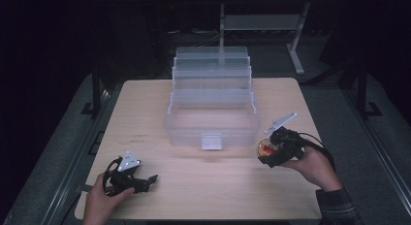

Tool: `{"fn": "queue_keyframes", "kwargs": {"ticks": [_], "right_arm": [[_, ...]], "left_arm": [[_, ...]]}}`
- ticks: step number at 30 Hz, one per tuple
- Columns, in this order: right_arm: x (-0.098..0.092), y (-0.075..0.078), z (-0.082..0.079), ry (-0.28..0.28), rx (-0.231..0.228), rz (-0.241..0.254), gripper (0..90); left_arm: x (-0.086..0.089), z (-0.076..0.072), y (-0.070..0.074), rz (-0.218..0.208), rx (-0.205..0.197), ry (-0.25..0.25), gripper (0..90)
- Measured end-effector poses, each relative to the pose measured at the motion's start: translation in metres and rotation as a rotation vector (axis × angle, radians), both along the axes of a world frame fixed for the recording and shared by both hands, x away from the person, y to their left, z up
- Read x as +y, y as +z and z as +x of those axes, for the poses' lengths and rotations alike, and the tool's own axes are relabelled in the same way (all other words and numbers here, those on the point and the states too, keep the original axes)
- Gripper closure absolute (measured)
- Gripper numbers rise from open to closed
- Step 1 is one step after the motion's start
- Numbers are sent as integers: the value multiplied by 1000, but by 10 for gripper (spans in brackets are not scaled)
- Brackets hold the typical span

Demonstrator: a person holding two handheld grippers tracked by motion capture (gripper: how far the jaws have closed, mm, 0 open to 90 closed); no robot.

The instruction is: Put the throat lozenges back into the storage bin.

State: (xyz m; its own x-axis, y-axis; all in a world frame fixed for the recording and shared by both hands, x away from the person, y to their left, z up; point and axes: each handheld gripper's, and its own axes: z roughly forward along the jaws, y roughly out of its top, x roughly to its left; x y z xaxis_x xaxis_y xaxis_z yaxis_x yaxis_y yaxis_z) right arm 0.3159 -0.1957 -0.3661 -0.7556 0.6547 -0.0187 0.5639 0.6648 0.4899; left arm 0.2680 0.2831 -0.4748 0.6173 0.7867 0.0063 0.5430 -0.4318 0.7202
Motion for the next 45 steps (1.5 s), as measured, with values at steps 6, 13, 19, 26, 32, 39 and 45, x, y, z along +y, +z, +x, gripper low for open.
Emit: {"fn": "queue_keyframes", "kwargs": {"ticks": [6,13,19,26,32,39,45], "right_arm": [[1,5,9,-7,-1,0,197],[0,10,18,-18,-6,2,197],[0,15,24,-26,-14,6,197],[2,20,32,-33,-19,8,197],[4,24,40,-44,-22,12,197],[8,29,51,-53,-31,16,197],[10,33,59,-61,-40,20,197]], "left_arm": [[0,0,0,0,0,0,110],[0,0,0,-2,-1,2,110],[0,0,0,-4,0,3,110],[0,0,0,-4,1,3,110],[0,0,0,-1,0,0,110],[0,0,0,-2,2,0,110],[0,0,0,1,0,0,110]]}}
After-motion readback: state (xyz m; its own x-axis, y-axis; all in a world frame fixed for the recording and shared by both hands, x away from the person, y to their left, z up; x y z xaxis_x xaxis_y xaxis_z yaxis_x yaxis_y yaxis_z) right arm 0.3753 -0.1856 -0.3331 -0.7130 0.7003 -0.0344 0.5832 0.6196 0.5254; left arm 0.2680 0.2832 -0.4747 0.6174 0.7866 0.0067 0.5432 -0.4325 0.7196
